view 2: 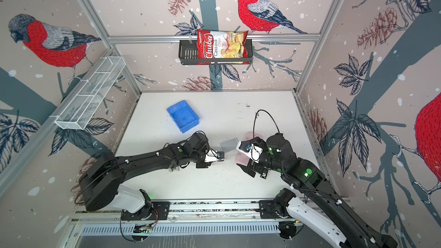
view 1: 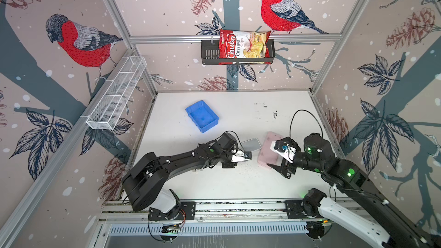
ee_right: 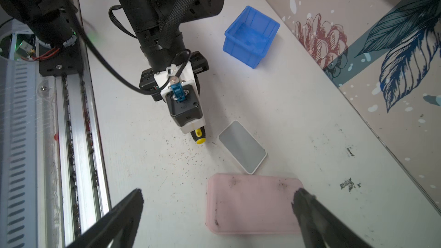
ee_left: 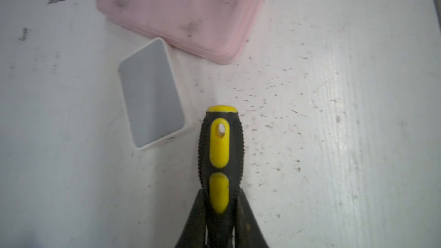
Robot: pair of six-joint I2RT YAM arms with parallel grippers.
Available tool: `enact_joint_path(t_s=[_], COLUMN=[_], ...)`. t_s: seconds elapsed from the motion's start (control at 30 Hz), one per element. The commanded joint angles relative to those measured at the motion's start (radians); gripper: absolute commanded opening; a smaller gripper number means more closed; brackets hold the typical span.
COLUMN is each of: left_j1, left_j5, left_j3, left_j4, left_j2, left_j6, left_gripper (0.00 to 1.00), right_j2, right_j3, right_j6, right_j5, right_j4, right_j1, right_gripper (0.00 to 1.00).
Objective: Put the screwdriver in the bin
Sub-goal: Pick up the screwdriver from the bottom-center of the table, then place the screwdriver in the bin.
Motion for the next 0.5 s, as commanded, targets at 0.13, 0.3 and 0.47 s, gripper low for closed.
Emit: enact_joint_path(t_s=[0.13, 0.3, 0.47], left_j1=[0.102, 0.183, 0.259], left_j5=[-0.097, -0.109, -0.173], left_j3=[-0.013, 0.021, 0.053], left_j4=[0.172, 0.207, 0.245], left_j2=[-0.111, -0.132, -0.119], left_j6=[-0.26, -0.454, -0.671], left_gripper=[0.0, 0.0, 0.0], right_j2=[0.016, 0.033, 0.061], right_j3=[-0.018, -0.036, -0.058], right_j6=[0.075, 0.101, 0.121], right_j5=[-0.023, -0.039, -0.052], right_j4=[0.189, 0.292, 0.419], right_j1=[0.002, 0.005, 0.008], right_gripper=[0.99, 0.99, 0.99])
